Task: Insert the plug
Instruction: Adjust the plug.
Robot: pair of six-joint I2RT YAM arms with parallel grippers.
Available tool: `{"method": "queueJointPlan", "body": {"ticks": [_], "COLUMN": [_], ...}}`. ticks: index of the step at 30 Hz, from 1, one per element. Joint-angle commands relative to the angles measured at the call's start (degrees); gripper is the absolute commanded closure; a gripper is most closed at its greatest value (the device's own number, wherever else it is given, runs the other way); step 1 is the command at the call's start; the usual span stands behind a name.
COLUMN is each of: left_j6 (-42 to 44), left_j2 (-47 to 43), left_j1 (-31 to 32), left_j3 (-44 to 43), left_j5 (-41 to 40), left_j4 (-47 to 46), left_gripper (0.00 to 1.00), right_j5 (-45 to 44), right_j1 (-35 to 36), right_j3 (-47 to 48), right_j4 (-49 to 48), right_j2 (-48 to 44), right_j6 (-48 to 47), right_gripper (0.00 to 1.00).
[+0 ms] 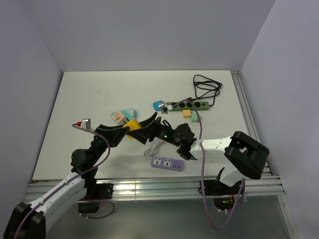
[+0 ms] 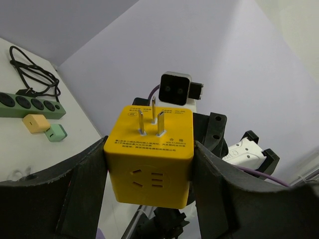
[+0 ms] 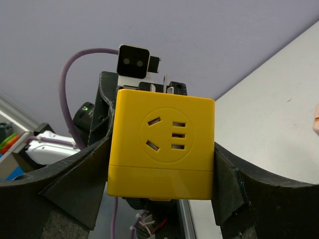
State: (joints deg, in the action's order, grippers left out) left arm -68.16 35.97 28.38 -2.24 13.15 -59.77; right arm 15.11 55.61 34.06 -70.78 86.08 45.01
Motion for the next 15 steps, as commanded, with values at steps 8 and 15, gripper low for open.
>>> {"method": "queueJointPlan", "body": {"ticks": [8,15], "left_j6": [1.63,1.54], "left_j2": [-4.94,-5.29], "left_j1": [0.18,0.10], "left_j3": [5.32,5.76], "left_j5": [-0.58,-0.75], "left_j4": [2.46,2.03], "left_gripper": [1.00,1.00], "right_j5": [-0.35,-1.31], "right_j1": [0.64,0.64], "right_j3": [-2.77,-4.09], "right_j4": [-14.38,-15.97], "right_j2": [2.42,2.16], "right_j6": [2.53,2.71], "right_gripper": [0.23,0.43]}}
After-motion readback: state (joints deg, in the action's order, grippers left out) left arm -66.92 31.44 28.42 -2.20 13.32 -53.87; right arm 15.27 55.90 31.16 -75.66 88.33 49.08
